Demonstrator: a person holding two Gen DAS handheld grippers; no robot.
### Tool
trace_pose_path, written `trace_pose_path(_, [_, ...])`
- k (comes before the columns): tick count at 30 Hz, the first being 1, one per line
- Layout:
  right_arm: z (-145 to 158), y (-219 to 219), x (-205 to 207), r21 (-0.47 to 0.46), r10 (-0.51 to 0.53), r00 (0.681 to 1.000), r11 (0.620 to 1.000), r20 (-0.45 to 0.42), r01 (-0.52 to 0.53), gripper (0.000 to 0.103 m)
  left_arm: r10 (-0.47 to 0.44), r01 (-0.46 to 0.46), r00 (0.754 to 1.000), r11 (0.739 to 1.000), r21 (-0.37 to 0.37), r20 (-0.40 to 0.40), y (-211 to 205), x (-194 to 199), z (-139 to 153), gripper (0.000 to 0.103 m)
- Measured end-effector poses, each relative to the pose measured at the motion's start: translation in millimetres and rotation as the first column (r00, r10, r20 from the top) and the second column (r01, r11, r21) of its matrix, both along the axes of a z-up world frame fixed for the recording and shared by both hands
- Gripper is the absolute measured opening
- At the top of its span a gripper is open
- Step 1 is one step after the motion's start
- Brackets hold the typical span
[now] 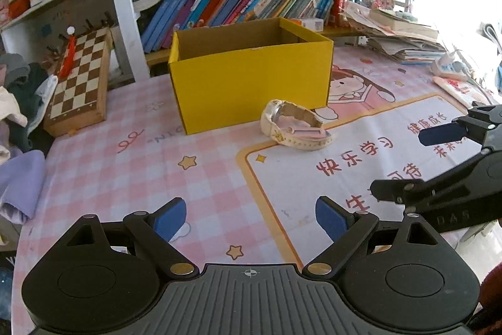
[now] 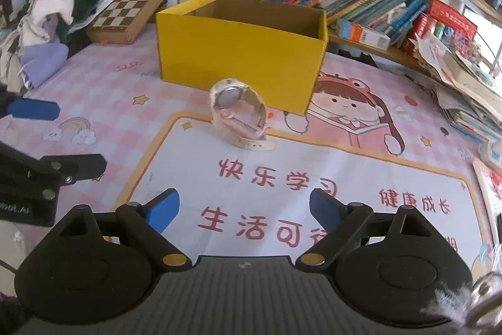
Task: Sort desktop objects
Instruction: 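Withdraw both open tools from the box toward the white watch on the mat, then move the left tool to the white watch and close on its case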
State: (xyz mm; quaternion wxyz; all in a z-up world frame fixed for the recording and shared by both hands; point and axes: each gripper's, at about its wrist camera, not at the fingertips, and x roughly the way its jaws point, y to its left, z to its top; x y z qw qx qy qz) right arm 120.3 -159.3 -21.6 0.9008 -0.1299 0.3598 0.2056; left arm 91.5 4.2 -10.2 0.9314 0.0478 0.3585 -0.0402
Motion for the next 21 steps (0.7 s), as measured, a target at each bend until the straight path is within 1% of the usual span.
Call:
trace_pose_path(6, [2.0,5.9,3.3,-0.017,0.027,0.999,1.000,0.019,-0.026,0.090,0.005,-0.005,1.000,1.000,-0.010,0.003,1.7,5.7,0.0,0.092])
trace_pose_path(9, [3.4,6.0,7.5,-0.017,0.026,0.999,1.000,0.024,-0.026,0.086,0.000,0.000,1.000,1.000,-0.012,0.007,0.9,9.4,0.4,0.092])
trace_pose_path(12, [4.8,6.0,11.6,-0.016,0.031,0.999,0.999,0.027,-0.031,0.077,-0.005,0.005,1.000,1.000,-0.015,0.010,0.1,13.1,0.8,0.092])
trace_pose_path(14, [4.9,6.5,14.4,-0.019,0.035,0.999,0.999,0.026,-0.034,0.068,-0.008,0.009,1.000,1.000,-0.016,0.012,-0.5,15.5,1.1,0.092])
trace_pose_path(16, [4.7,6.8,17.1,-0.021,0.041,0.999,0.999,0.024,-0.040,0.065,-0.014,0.015,1.000,1.000,-0.015,0.013,-1.8,18.0,1.2,0.092])
trace_pose_path(21, [4.9,6.0,23.7,-0.021,0.045,0.999,0.999,0.023,-0.044,0.065,-0.030,0.030,0.999,1.000,-0.007,0.016,-5.9,23.4,1.3,0.092])
